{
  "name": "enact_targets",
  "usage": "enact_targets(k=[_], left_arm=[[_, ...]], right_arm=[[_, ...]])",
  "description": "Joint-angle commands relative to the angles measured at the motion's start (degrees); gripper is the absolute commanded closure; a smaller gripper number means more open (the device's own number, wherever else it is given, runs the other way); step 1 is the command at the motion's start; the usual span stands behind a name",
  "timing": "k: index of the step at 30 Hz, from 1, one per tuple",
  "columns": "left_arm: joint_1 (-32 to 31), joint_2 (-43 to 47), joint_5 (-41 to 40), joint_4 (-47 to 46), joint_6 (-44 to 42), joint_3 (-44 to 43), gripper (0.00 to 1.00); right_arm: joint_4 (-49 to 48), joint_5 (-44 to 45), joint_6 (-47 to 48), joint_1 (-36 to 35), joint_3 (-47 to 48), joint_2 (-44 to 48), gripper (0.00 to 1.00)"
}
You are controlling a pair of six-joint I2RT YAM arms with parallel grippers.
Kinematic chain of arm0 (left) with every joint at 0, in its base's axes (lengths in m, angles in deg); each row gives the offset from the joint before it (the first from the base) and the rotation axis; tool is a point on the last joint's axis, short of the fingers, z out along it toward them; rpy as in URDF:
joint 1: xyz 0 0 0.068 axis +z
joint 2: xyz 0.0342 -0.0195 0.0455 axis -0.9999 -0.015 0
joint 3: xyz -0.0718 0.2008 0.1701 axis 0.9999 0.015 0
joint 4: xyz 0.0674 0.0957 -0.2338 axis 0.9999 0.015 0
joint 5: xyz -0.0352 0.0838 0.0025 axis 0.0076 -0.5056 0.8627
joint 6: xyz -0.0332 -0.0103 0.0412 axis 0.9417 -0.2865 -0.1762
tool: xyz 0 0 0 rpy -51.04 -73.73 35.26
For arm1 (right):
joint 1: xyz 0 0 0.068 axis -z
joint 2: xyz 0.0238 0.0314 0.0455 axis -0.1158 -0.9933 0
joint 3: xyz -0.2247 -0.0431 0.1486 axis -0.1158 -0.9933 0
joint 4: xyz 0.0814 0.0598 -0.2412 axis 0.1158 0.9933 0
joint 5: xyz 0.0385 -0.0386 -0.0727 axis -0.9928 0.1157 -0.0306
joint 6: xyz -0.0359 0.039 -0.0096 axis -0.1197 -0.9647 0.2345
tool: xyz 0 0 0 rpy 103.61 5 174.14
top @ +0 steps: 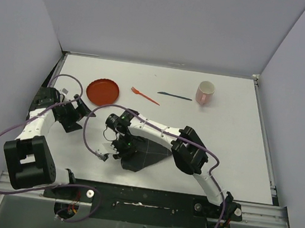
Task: Set the dinner table for one person
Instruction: Pick up the napkin from the center of the board.
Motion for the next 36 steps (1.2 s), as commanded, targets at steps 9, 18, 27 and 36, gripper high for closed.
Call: enact_targets(k=[9,18,27,36], left_arm=[[-1.4,-0.3,1.9,-1.5,0.5,-4.6,0.02],[-4.3,-0.9,1.1,-1.7,1.0,-5.6,0.02],[-7.5,-2.8,0.1,-2.7,1.9,-6.9,0.02],[-10.4,-5.1,-0.9,-3.1,1.8,-8.2,0.02]], right_arm=[[5.2,8.6,-3.7,-0.2,10.9,5.4,1.00],[0.5,17.1,-5.0,-3.3,23.8,10.0,1.00],[-8.3,24.7,-2.5,-5.8,24.8,16.9,1.00],[-7.0,21.9,-7.6,3.7,3.4,27.6,1.00]])
